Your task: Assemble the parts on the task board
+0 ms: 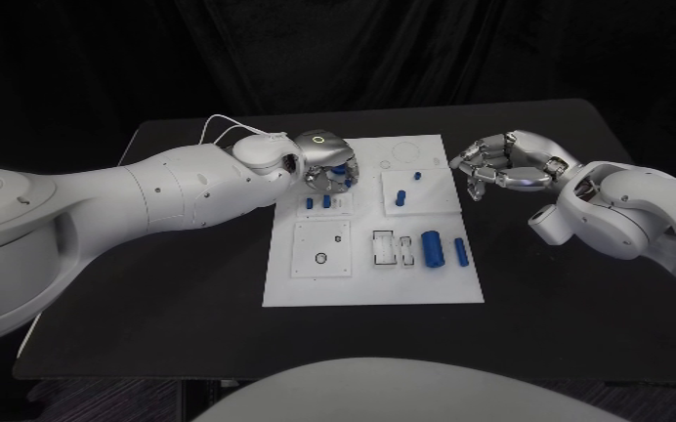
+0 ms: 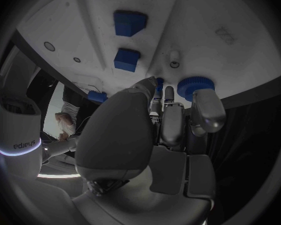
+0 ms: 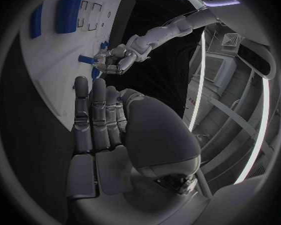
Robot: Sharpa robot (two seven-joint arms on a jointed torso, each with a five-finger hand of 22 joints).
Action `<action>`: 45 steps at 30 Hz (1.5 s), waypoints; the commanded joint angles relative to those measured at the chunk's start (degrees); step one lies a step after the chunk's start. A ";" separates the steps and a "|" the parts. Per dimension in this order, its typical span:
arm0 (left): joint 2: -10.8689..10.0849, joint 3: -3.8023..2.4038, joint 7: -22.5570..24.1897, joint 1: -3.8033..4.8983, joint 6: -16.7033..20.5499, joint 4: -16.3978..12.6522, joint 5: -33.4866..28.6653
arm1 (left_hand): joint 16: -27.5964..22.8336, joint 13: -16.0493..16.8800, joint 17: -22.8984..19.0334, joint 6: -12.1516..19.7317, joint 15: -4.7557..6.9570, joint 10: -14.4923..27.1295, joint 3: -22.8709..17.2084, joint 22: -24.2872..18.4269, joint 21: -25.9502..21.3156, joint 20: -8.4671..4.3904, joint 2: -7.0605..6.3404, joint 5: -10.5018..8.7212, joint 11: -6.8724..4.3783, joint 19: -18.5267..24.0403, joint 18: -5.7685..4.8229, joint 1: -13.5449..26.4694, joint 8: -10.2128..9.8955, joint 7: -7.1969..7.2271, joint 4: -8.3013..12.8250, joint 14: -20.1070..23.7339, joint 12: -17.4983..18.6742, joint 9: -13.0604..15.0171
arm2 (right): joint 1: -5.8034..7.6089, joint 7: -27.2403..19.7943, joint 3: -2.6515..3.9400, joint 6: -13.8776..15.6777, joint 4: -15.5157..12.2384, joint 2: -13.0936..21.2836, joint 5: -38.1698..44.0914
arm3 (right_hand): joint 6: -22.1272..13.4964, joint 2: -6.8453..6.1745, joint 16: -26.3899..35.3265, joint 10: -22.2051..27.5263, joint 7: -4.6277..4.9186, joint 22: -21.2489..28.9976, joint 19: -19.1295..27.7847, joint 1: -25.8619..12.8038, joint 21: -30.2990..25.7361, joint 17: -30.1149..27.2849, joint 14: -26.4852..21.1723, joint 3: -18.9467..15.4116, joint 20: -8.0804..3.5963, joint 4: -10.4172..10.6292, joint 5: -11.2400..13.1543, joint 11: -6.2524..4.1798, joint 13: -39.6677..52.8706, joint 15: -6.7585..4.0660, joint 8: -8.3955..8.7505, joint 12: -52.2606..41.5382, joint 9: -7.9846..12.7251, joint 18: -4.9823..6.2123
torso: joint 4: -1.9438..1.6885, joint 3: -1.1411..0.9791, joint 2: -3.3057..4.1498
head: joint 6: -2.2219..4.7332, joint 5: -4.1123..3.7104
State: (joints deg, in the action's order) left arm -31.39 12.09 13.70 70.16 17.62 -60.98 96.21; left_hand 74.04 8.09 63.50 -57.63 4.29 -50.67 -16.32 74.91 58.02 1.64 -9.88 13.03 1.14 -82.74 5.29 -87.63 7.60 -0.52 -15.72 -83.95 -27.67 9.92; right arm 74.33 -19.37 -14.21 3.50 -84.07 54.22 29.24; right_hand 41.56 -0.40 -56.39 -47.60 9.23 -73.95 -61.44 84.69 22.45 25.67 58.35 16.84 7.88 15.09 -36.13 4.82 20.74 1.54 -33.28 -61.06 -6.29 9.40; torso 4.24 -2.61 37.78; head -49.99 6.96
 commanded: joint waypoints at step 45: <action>-8.37 -0.13 0.50 1.71 11.52 -8.34 0.06 | -1.09 0.27 -1.96 -3.65 0.89 -6.91 -3.76 6.16 1.88 -0.47 -0.61 -0.82 -1.51 -0.54 0.26 -1.85 4.72 -2.03 0.35 -0.70 -1.97 1.49 | -1.16 3.01 0.03 -3.37 1.24 -0.09 0.16 | -0.06 0.33 0.11 -0.30 0.08 -0.03 -0.06 0.30 0.27 -0.20 0.20 -0.04 -0.25 0.57 0.38 0.20 -0.19 0.00 -0.10 0.19 0.07 1.03 | -0.16 0.03 -0.17 | -0.01 0.21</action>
State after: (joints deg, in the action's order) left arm -39.66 12.00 14.61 71.69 26.84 -68.85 96.25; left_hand 73.18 8.38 61.61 -60.81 4.71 -57.31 -19.80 74.91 59.80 1.42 -9.94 12.42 -0.37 -82.96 5.28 -89.26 11.98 -2.66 -15.25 -83.95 -29.65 11.32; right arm 73.38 -17.54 -14.21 1.53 -82.89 54.17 29.26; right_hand 41.56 -0.40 -56.39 -47.60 9.23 -73.94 -61.44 84.69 22.44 25.54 58.35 16.79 7.88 15.36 -36.13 4.82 20.61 1.54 -33.28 -61.06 -6.28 9.40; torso 4.06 -2.57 37.67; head -50.00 7.11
